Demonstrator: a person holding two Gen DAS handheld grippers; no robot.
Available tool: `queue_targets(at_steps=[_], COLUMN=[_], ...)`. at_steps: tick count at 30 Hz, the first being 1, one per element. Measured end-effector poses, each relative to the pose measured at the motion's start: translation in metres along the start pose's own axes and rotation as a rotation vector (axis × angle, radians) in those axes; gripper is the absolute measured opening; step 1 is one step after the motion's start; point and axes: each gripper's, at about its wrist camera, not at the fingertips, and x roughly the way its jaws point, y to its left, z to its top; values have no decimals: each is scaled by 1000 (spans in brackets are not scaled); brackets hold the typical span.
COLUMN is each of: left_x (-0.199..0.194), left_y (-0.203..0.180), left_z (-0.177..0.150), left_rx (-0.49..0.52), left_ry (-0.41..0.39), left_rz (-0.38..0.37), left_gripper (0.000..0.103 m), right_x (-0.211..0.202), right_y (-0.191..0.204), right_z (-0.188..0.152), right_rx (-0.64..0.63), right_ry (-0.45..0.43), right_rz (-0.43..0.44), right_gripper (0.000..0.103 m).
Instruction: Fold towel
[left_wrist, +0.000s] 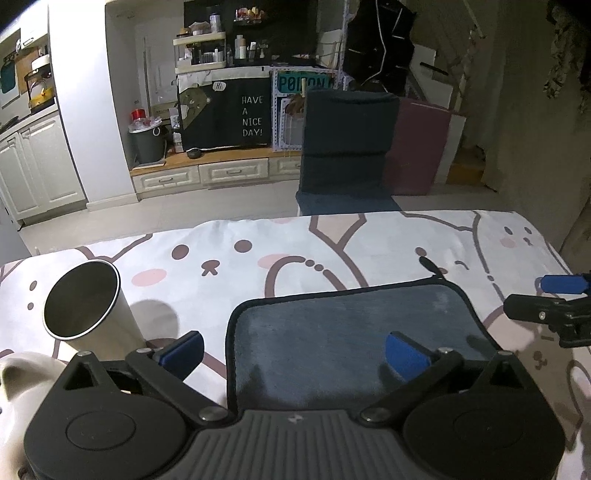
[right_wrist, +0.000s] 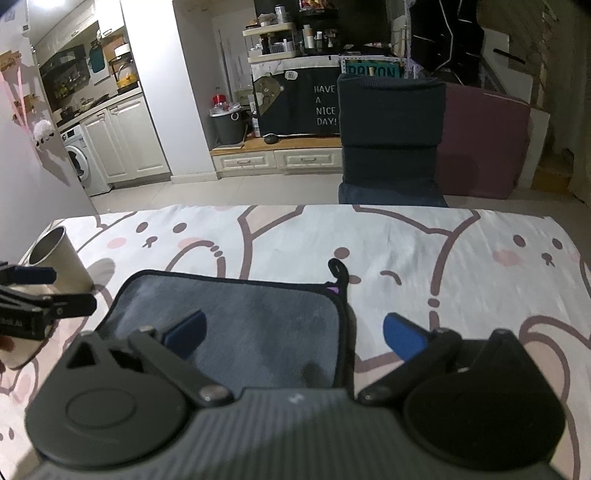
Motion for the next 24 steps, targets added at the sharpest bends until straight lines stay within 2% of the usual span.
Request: queue_targets(at_steps=[8,24], left_x=[-32,-100], left_y=[-10,-29], left_z=[-5,-19], left_rx=[-1,15], left_ry=[-25,-61], left_rz=[-10,-14], left_gripper=[103,103], right_x=[-30,-104], right_y=[4,16], right_z=[-6,-27], right_rx=[0,-19], right_ry=[-10,-52], right_rz=[-14,22], right_gripper=[102,102])
